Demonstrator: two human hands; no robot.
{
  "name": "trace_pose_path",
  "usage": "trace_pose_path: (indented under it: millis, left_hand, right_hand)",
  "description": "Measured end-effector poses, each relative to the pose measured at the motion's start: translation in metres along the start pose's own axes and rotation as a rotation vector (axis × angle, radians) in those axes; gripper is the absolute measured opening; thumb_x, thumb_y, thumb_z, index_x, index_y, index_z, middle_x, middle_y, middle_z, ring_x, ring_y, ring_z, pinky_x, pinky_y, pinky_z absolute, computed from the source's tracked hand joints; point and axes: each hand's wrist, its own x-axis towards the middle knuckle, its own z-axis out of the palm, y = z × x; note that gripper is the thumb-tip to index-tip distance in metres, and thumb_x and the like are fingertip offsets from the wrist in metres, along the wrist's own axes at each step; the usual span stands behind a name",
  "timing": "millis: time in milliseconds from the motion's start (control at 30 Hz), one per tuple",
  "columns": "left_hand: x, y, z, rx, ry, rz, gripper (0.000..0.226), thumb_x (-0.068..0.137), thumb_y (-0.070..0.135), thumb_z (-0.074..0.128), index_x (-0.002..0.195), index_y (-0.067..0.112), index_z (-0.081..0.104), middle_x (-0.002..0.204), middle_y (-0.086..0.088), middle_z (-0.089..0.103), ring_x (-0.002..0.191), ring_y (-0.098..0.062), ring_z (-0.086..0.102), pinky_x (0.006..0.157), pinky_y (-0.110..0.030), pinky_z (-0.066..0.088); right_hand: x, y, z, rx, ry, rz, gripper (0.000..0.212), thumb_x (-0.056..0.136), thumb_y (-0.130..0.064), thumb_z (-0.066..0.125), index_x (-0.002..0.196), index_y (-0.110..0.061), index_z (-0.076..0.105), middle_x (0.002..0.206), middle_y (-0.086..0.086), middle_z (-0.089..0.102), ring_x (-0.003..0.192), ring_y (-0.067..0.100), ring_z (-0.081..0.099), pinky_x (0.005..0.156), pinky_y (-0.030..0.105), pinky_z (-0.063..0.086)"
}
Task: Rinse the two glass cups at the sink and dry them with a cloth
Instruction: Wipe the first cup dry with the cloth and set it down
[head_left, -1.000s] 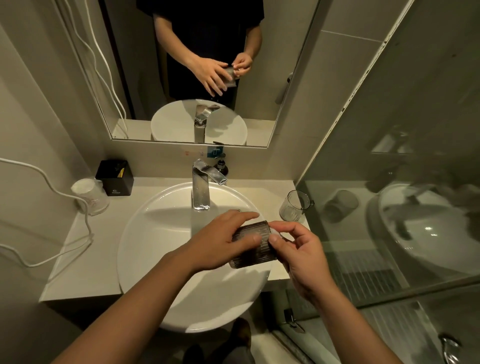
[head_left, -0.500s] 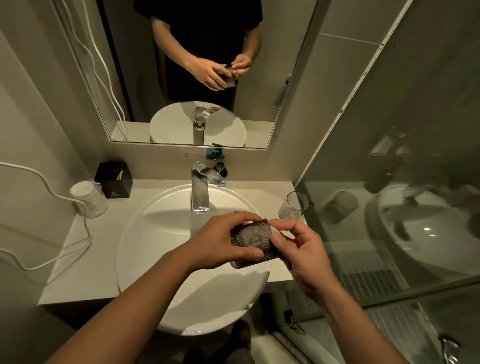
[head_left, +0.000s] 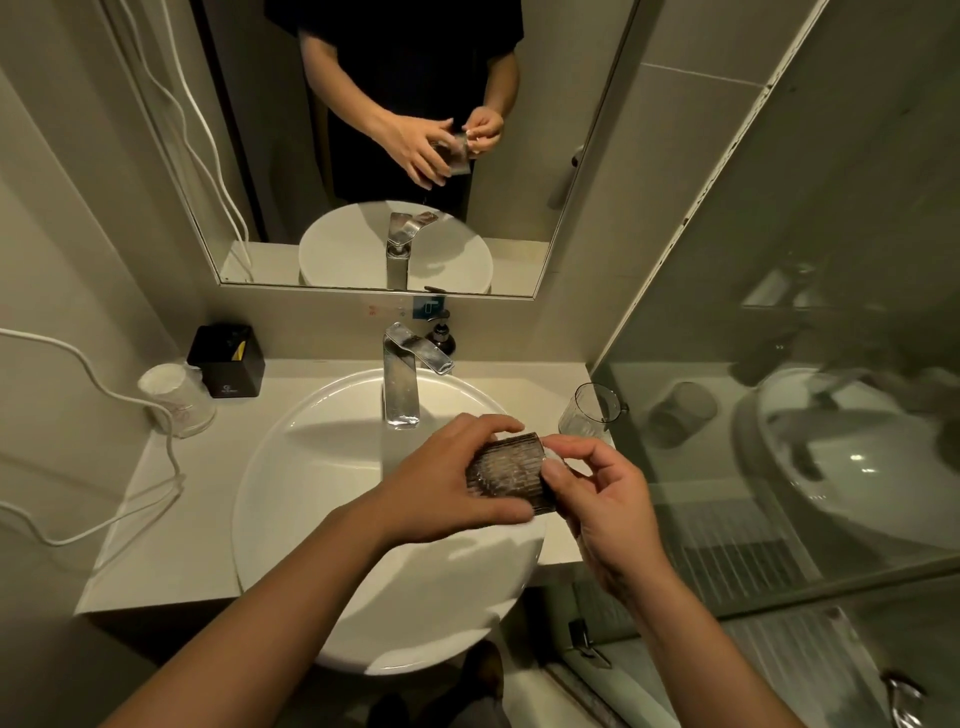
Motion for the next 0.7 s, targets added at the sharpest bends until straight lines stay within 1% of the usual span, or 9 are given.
trace_pose_path:
  millis: [100,167,233,300,367,433,533,600,700]
  left_hand:
    - [-0.002,0.001,0.003,0.032,0.073,0.094,0.074,0.071,0.059,0.086,0.134,0.043,0.050,0.125,0.020,0.051,0.117,0.003,0.050,0.096,-0.021,0.047]
    - [-0.001,0.000,0.002,-0.012,0.085,0.071,0.069,0.072,0.055,0.087,0.131,0.042,0.054,0.123,0.018,0.055,0.114,0.005,0.052,0.093,-0.020,0.048]
    - [0.000,-0.002,0.000,-0.050,0.072,0.050,0.066,0.072,0.054,0.088,0.129,0.042,0.057,0.123,0.016,0.060,0.114,0.003,0.055,0.094,-0.023,0.050]
    - [0.002,-0.003,-0.002,-0.119,0.047,0.024,0.062,0.073,0.052,0.089,0.127,0.040,0.060,0.123,0.013,0.064,0.113,-0.001,0.060,0.095,-0.026,0.054]
    - [0.003,-0.005,-0.005,-0.216,0.014,-0.027,0.057,0.076,0.047,0.089,0.126,0.039,0.062,0.120,0.009,0.068,0.108,-0.004,0.065,0.095,-0.030,0.057]
    - [0.004,-0.007,-0.009,-0.270,-0.031,-0.074,0.050,0.079,0.048,0.086,0.123,0.043,0.064,0.116,0.006,0.070,0.105,-0.010,0.068,0.094,-0.033,0.058]
    - [0.006,-0.009,-0.014,-0.339,-0.088,-0.134,0.037,0.085,0.045,0.081,0.120,0.040,0.067,0.106,0.008,0.071,0.100,-0.020,0.069,0.090,-0.036,0.059]
    - [0.005,-0.010,-0.015,-0.429,-0.121,-0.173,0.033,0.088,0.043,0.079,0.119,0.034,0.070,0.100,0.009,0.072,0.099,-0.023,0.069,0.084,-0.038,0.058]
    - [0.004,-0.011,-0.016,-0.560,-0.179,-0.267,0.037,0.084,0.052,0.075,0.115,0.032,0.072,0.099,-0.005,0.073,0.093,-0.021,0.071,0.074,-0.037,0.057]
  right_hand:
    - [0.003,0.001,0.000,-0.025,0.006,0.000,0.014,0.090,-0.002,0.070,0.096,-0.013,0.075,0.114,0.015,0.073,0.089,0.026,0.075,0.078,0.037,0.061]
    - [0.003,0.002,0.000,-0.035,0.001,-0.008,0.011,0.087,-0.009,0.072,0.095,-0.014,0.075,0.114,0.014,0.073,0.092,0.026,0.074,0.080,0.038,0.060]
    - [0.004,0.003,-0.001,-0.049,0.003,-0.017,0.010,0.088,-0.007,0.071,0.094,-0.015,0.075,0.113,0.014,0.072,0.098,0.027,0.073,0.083,0.039,0.059]
    - [0.004,0.003,-0.001,-0.052,-0.008,-0.024,0.014,0.090,-0.003,0.070,0.092,-0.016,0.075,0.113,0.014,0.072,0.102,0.029,0.071,0.084,0.039,0.058]
    - [0.002,0.001,0.000,-0.042,-0.031,-0.036,0.012,0.085,-0.010,0.072,0.089,-0.020,0.076,0.110,0.008,0.073,0.103,0.028,0.071,0.085,0.039,0.058]
    - [0.002,-0.001,0.001,-0.058,-0.050,-0.047,0.010,0.082,-0.016,0.076,0.087,-0.024,0.076,0.106,0.000,0.073,0.105,0.029,0.070,0.089,0.044,0.059]
    - [0.001,0.002,0.000,-0.077,-0.084,-0.057,0.013,0.082,-0.014,0.080,0.087,-0.025,0.076,0.106,-0.001,0.072,0.107,0.032,0.067,0.094,0.051,0.057]
    - [0.001,0.004,-0.001,-0.072,-0.094,-0.057,0.013,0.080,-0.013,0.076,0.088,-0.024,0.076,0.106,0.000,0.072,0.107,0.030,0.067,0.093,0.049,0.055]
    - [-0.001,0.003,0.001,-0.063,-0.122,-0.046,0.012,0.079,-0.018,0.079,0.089,-0.023,0.076,0.106,0.001,0.072,0.105,0.028,0.068,0.090,0.045,0.056]
